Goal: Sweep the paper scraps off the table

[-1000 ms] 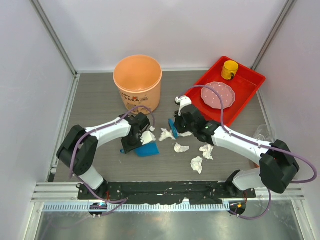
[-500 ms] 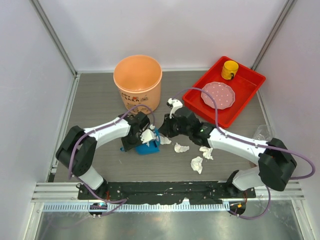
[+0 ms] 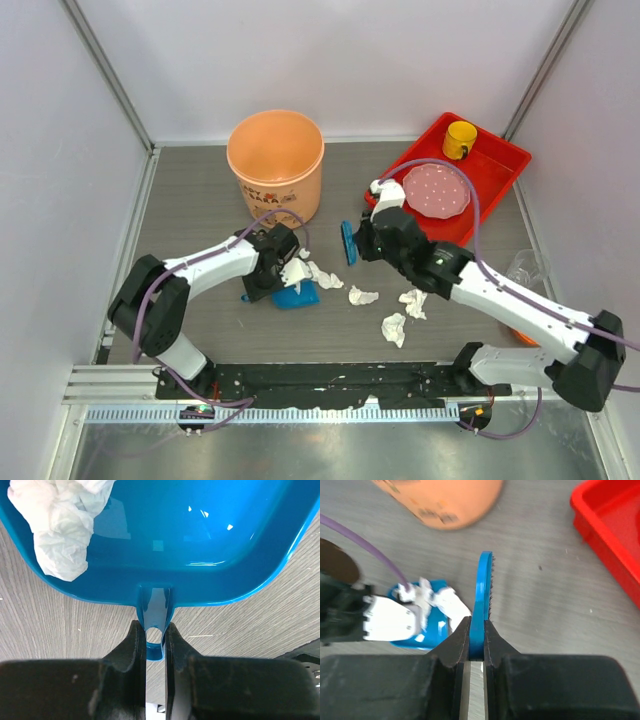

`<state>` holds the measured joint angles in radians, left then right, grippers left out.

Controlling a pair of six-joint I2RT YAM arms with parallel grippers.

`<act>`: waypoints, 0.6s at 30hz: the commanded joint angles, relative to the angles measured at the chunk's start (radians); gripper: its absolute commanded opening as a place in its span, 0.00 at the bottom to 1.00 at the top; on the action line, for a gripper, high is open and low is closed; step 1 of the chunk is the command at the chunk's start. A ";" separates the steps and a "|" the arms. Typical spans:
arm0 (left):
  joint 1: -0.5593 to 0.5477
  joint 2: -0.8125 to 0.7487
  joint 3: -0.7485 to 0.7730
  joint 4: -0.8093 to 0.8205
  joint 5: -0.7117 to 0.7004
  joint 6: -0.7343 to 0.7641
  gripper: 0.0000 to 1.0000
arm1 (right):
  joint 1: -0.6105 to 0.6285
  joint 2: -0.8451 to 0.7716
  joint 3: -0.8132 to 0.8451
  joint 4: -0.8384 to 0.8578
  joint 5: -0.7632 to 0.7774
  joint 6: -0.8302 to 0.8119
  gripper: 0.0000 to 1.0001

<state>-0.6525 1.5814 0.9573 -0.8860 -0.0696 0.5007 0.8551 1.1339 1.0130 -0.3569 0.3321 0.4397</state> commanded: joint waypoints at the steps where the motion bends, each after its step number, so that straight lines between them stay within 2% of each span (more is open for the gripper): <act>1: -0.002 0.017 0.037 0.005 0.021 0.001 0.00 | 0.005 0.115 -0.042 -0.073 0.056 -0.002 0.01; 6: -0.002 0.022 0.040 0.004 0.037 0.001 0.00 | 0.005 0.213 -0.051 0.042 -0.060 -0.035 0.01; 10: -0.002 0.031 0.037 0.010 0.054 0.001 0.00 | 0.009 0.294 -0.039 0.204 -0.308 -0.007 0.01; 13: -0.002 0.037 0.032 0.022 0.067 -0.002 0.00 | 0.012 0.325 -0.031 0.297 -0.369 0.039 0.01; 18: 0.023 0.029 0.020 0.062 0.099 -0.005 0.00 | 0.018 0.299 -0.010 0.332 -0.404 0.048 0.01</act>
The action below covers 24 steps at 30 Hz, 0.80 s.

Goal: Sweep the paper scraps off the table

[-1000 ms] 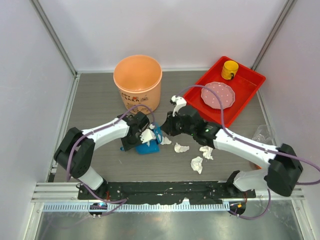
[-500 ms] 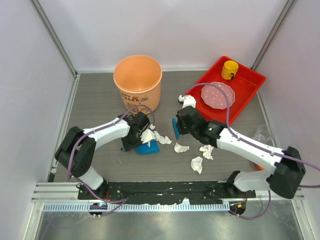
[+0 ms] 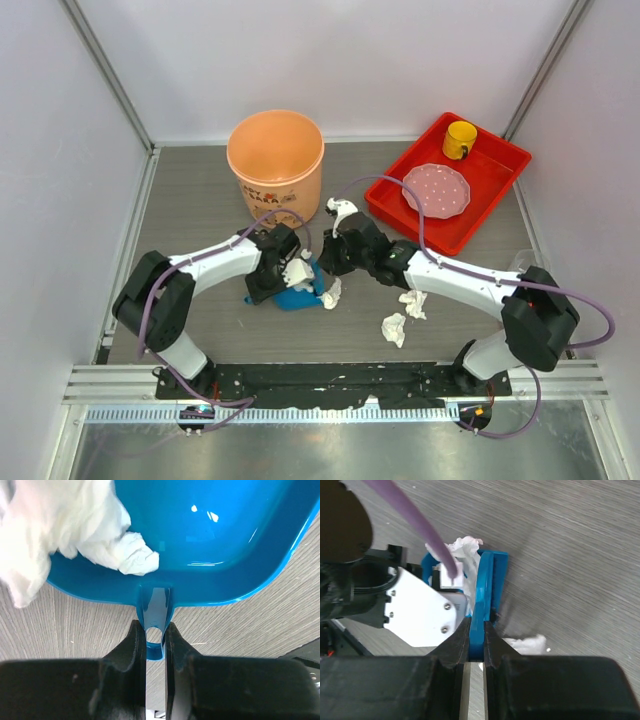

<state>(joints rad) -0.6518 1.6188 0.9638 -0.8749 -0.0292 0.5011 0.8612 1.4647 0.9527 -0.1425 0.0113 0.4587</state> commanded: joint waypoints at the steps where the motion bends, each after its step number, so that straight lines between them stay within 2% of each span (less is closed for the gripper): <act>1: 0.033 -0.013 0.012 0.072 0.069 -0.004 0.00 | 0.016 -0.058 0.047 0.118 -0.079 0.018 0.01; 7: 0.092 -0.066 0.007 0.140 0.084 -0.027 0.00 | 0.016 -0.171 0.041 0.035 -0.014 -0.025 0.01; 9: 0.101 -0.104 0.000 0.152 0.089 -0.036 0.00 | 0.016 -0.230 0.060 -0.033 0.103 -0.057 0.01; 13: 0.122 -0.178 -0.019 0.148 0.120 -0.044 0.00 | 0.016 -0.342 0.092 -0.120 0.234 -0.100 0.01; 18: 0.144 -0.296 0.029 0.016 0.224 -0.041 0.00 | 0.016 -0.472 0.116 -0.192 0.364 -0.136 0.01; 24: 0.142 -0.427 0.163 -0.220 0.299 -0.029 0.00 | 0.015 -0.515 0.141 -0.267 0.467 -0.163 0.01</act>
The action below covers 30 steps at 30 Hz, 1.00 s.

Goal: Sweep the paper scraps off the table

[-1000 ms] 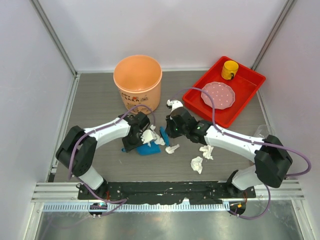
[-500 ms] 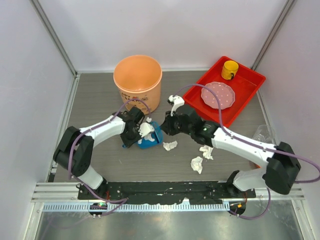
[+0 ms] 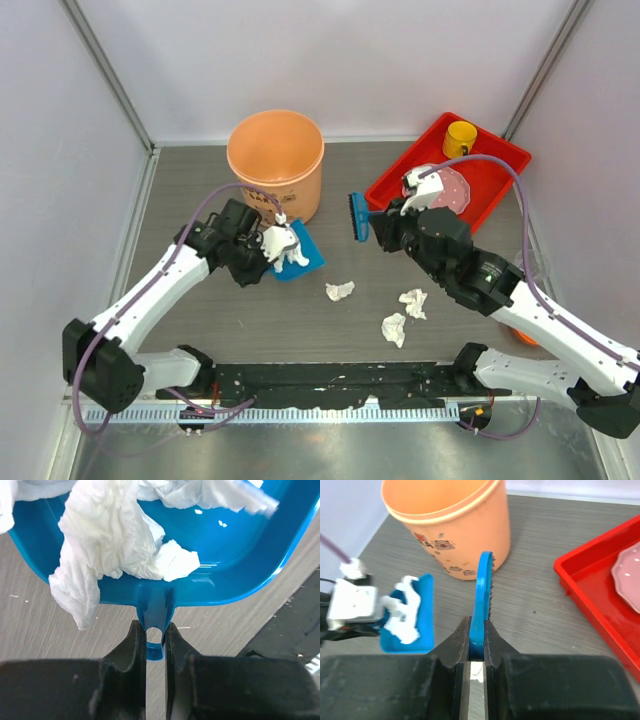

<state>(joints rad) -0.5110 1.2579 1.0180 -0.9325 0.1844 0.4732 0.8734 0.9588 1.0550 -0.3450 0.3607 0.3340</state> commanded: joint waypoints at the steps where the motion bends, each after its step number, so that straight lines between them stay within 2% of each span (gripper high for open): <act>1: 0.003 -0.063 0.167 -0.227 0.079 -0.008 0.00 | 0.003 -0.009 0.046 -0.068 0.124 -0.041 0.01; 4: 0.003 -0.025 0.302 -0.351 0.079 -0.050 0.00 | 0.001 -0.003 0.051 -0.072 0.119 -0.052 0.01; 7: 0.003 0.011 0.425 -0.403 0.075 -0.099 0.00 | 0.003 0.001 0.045 -0.074 0.104 -0.052 0.01; 13: 0.025 0.127 0.676 -0.413 -0.051 -0.153 0.00 | 0.003 -0.005 0.031 -0.097 0.101 -0.049 0.01; 15: 0.060 0.162 0.749 -0.399 -0.100 -0.150 0.00 | 0.002 -0.020 0.023 -0.101 0.100 -0.043 0.01; 17: 0.104 0.236 0.882 -0.397 -0.138 -0.136 0.00 | 0.003 -0.032 0.010 -0.101 0.100 -0.039 0.01; 21: 0.167 0.405 1.152 -0.401 -0.285 -0.113 0.00 | 0.001 -0.060 -0.004 -0.112 0.100 -0.027 0.01; 23: 0.180 0.501 1.290 -0.396 -0.423 -0.059 0.00 | 0.001 -0.072 -0.012 -0.117 0.100 -0.024 0.01; 26: 0.178 0.566 1.337 -0.286 -0.653 0.046 0.00 | 0.001 -0.087 -0.024 -0.121 0.103 -0.020 0.01; 29: 0.177 0.580 1.298 -0.122 -0.837 0.154 0.00 | 0.001 -0.097 -0.033 -0.126 0.112 -0.016 0.01; 30: 0.175 0.568 1.282 -0.035 -0.868 0.239 0.00 | 0.001 -0.100 -0.033 -0.129 0.110 -0.016 0.01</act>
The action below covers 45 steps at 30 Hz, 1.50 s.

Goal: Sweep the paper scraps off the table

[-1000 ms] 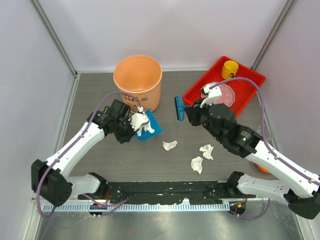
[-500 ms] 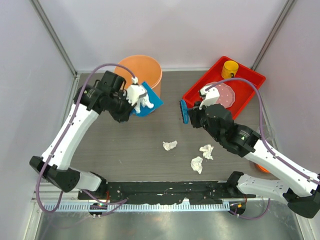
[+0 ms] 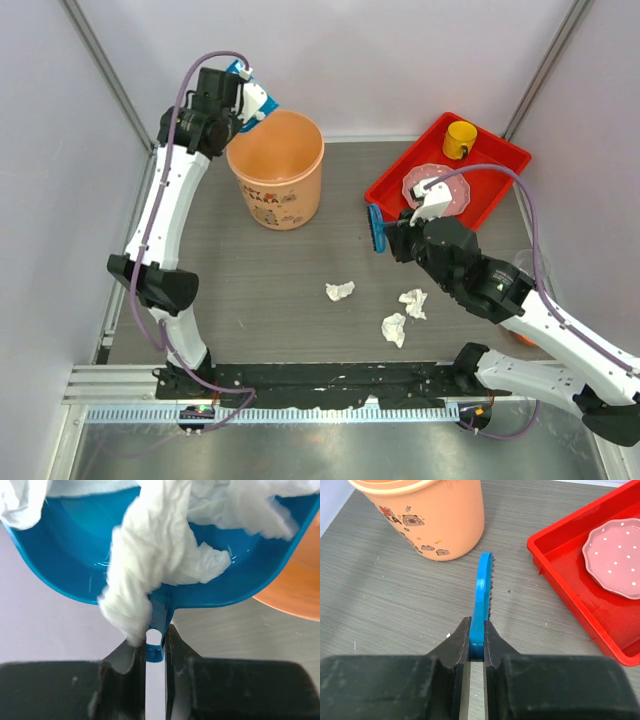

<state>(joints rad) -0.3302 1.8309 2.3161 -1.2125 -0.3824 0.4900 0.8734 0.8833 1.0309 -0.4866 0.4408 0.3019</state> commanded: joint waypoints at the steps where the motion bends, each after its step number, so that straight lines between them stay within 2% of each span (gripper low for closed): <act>1: -0.019 -0.016 -0.076 0.295 -0.337 0.267 0.00 | 0.001 -0.023 -0.011 0.014 0.030 0.016 0.01; 2: -0.027 -0.036 -0.121 0.360 -0.404 0.327 0.00 | 0.001 -0.023 -0.011 0.013 0.030 0.014 0.01; 3: -0.036 -0.083 -0.176 0.528 -0.436 0.387 0.00 | 0.002 -0.021 -0.011 0.013 0.029 0.014 0.01; 4: -0.046 -0.114 -0.304 0.623 -0.459 0.535 0.00 | 0.001 -0.018 -0.009 0.014 0.027 0.014 0.01; 5: -0.064 -0.139 -0.367 0.721 -0.478 0.609 0.00 | 0.001 -0.017 -0.009 0.016 0.024 0.011 0.01; 6: -0.072 -0.159 -0.427 0.893 -0.502 0.678 0.00 | 0.001 -0.007 -0.008 0.016 0.021 0.009 0.01; 7: -0.082 -0.185 -0.519 0.966 -0.512 0.814 0.00 | 0.001 -0.004 -0.003 0.019 0.015 0.011 0.01; 9: -0.087 -0.191 -0.582 1.123 -0.538 0.921 0.00 | 0.001 0.005 0.000 0.019 0.004 0.011 0.01; 11: -0.087 -0.196 -0.650 1.208 -0.547 1.053 0.00 | 0.001 0.008 0.003 0.022 -0.002 0.014 0.01; 12: -0.087 -0.199 -0.678 1.348 -0.549 1.102 0.00 | 0.001 0.008 0.003 0.025 -0.004 0.014 0.01; 13: -0.087 -0.205 -0.736 1.420 -0.544 1.152 0.00 | 0.001 0.005 0.003 0.026 -0.005 0.014 0.01; 14: -0.089 -0.205 -0.765 1.493 -0.538 1.271 0.00 | 0.001 0.003 0.001 0.026 -0.005 0.014 0.01; 15: -0.089 -0.205 -0.811 1.624 -0.529 1.320 0.00 | 0.002 0.000 0.000 0.026 -0.004 0.013 0.01; 18: -0.089 -0.193 -0.854 1.772 -0.515 1.453 0.00 | 0.001 -0.007 -0.002 0.025 -0.007 0.014 0.01; 22: -0.090 -0.193 -0.864 1.818 -0.506 1.481 0.00 | 0.001 -0.012 0.000 0.019 -0.030 0.009 0.01; 23: -0.090 -0.196 -0.851 1.787 -0.522 1.457 0.00 | 0.001 -0.012 0.000 0.019 -0.049 -0.003 0.01; 25: -0.089 -0.211 -0.775 1.664 -0.558 1.266 0.00 | 0.001 -0.003 -0.009 0.026 -0.166 -0.017 0.01; 26: -0.089 -0.223 -0.732 1.547 -0.572 1.149 0.00 | 0.001 0.003 -0.015 0.049 -0.218 -0.026 0.01; 27: -0.089 -0.252 -0.612 1.195 -0.552 1.010 0.00 | 0.001 0.023 -0.026 0.066 -0.350 -0.026 0.01; 28: -0.089 -0.260 -0.536 0.980 -0.512 0.658 0.00 | 0.001 0.035 -0.054 0.091 -0.403 -0.014 0.01; 29: -0.087 -0.263 -0.461 0.786 -0.445 0.522 0.00 | 0.001 0.057 -0.070 0.159 -0.477 0.008 0.01; 30: -0.084 -0.263 -0.345 0.498 -0.326 0.390 0.00 | 0.004 0.100 -0.089 0.192 -0.526 0.052 0.01; 31: -0.084 -0.271 -0.310 0.391 -0.261 0.242 0.00 | 0.003 0.132 -0.103 0.215 -0.600 0.069 0.01; 32: -0.086 -0.281 -0.294 0.248 -0.207 0.179 0.00 | 0.003 0.160 -0.103 0.247 -0.612 0.089 0.01; 33: -0.087 -0.297 -0.303 0.199 -0.103 0.135 0.00 | 0.003 0.216 -0.103 0.261 -0.623 0.107 0.01; 34: -0.087 -0.341 -0.332 0.168 -0.061 0.074 0.00 | 0.004 0.242 -0.107 0.279 -0.634 0.117 0.01; 38: -0.086 -0.456 -0.523 0.113 0.078 -0.007 0.00 | 0.004 0.368 -0.112 0.329 -0.619 0.137 0.01; 41: -0.084 -0.531 -0.683 0.078 0.152 -0.040 0.00 | -0.002 0.430 -0.094 0.272 -0.549 0.128 0.01; 45: -0.084 -0.605 -0.823 0.013 0.259 -0.036 0.00 | -0.037 0.434 -0.074 0.171 -0.496 0.105 0.01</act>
<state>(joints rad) -0.4183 1.2556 1.6085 -1.0569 -0.2966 0.5320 0.8654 1.3422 0.9123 -0.2752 -0.1093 0.4156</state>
